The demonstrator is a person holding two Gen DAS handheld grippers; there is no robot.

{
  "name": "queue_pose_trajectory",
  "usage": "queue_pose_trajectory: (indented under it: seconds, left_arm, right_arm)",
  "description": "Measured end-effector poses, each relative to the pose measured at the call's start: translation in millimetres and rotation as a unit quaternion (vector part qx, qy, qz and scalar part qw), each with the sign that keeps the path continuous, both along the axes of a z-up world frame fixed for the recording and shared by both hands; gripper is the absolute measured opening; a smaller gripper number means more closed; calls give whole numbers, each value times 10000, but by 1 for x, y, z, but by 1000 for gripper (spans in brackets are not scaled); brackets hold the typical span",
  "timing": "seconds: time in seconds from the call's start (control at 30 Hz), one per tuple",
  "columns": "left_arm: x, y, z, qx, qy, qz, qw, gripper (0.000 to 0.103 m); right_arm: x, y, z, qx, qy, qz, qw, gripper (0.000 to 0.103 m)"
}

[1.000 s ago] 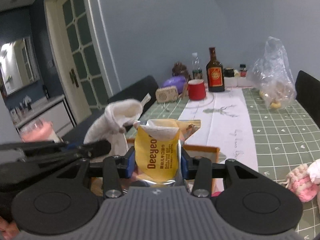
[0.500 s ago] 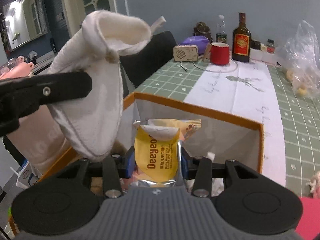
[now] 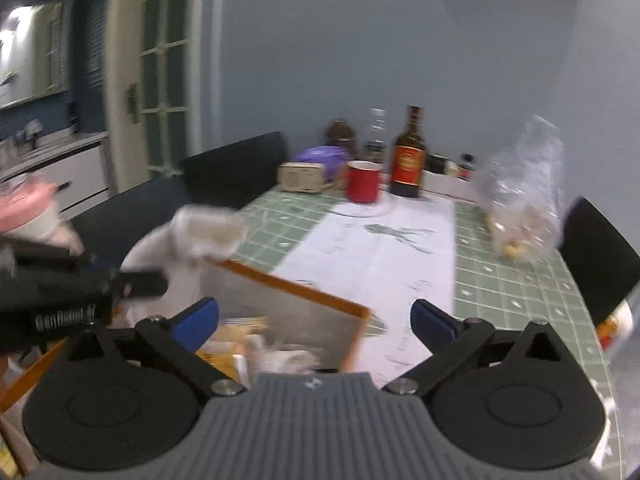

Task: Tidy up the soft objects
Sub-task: 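Open left tool to drop the sock into the box while right tool releases the packet, then withdraw both tools to the table and reach right tool toward the white tissue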

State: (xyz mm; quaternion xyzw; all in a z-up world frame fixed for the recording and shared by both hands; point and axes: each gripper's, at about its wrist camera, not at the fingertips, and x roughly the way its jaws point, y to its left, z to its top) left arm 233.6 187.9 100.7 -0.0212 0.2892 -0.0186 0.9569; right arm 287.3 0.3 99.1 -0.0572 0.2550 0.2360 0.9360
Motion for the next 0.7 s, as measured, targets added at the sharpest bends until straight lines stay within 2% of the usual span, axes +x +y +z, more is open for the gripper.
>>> queue_pose_trajectory:
  seconds: [0.17, 0.3, 0.33, 0.37, 0.4, 0.47, 0.6, 0.7]
  left_arm:
    - [10, -11, -15, 148, 253, -124, 9995, 9]
    - [15, -16, -23, 170, 362, -114, 9991, 16]
    - [16, -16, -23, 154, 394, -91, 9991, 21]
    - [17, -16, -23, 128, 423, -92, 9990, 36]
    - [16, -15, -22, 102, 420, -93, 9990, 59]
    - [10, -13, -14, -77, 235, -134, 9996, 82]
    - [-5, -11, 3, -473, 46, -551, 9974, 84]
    - [-19, -14, 16, -453, -293, -596, 9968, 87]
  right_arm:
    - [13, -19, -3, 320, 187, -264, 9990, 100]
    - [15, -22, -4, 281, 170, -322, 9989, 100]
    - [15, -23, -4, 270, 168, -327, 9990, 100]
    - [15, -23, -4, 254, 167, -334, 9990, 100]
    - [15, -23, -5, 243, 162, -342, 9990, 100]
    - [13, -22, -4, 218, 128, -350, 9991, 100]
    - [13, -29, -1, 490, 161, -339, 9981, 100]
    - [8, -38, 7, 874, 127, -199, 9959, 100]
